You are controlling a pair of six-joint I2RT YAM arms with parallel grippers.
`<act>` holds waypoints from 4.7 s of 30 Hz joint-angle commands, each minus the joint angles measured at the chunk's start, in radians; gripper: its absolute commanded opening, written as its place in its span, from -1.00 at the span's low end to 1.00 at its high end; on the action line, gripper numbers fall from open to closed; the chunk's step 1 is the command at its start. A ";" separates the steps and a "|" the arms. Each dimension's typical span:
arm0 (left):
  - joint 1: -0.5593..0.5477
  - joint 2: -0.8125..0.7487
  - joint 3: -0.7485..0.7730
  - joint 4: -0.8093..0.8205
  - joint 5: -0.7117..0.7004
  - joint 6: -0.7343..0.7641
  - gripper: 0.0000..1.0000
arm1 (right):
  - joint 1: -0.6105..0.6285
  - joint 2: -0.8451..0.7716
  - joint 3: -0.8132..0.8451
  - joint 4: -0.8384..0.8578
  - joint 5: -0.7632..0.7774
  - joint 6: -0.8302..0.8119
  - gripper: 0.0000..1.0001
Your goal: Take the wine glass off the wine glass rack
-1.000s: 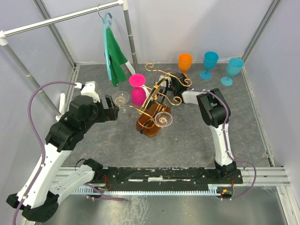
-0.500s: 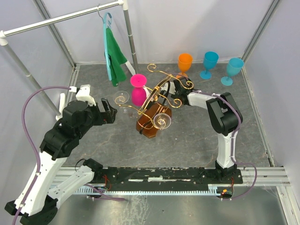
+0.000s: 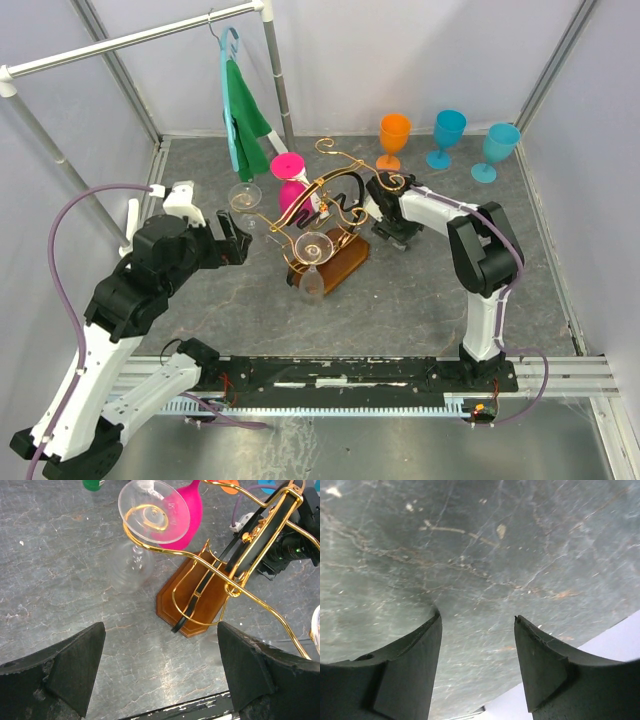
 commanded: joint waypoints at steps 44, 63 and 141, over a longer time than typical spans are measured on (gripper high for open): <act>0.000 -0.015 0.001 0.004 0.022 -0.030 0.98 | -0.166 0.068 -0.009 -0.349 0.032 0.288 0.40; 0.001 -0.019 0.013 -0.012 0.002 -0.035 0.98 | -0.342 -0.401 0.270 -0.453 0.369 0.638 0.38; -0.345 0.373 0.214 0.325 0.352 -0.290 0.56 | 0.034 -0.983 -0.192 -0.045 -0.791 1.114 -0.01</act>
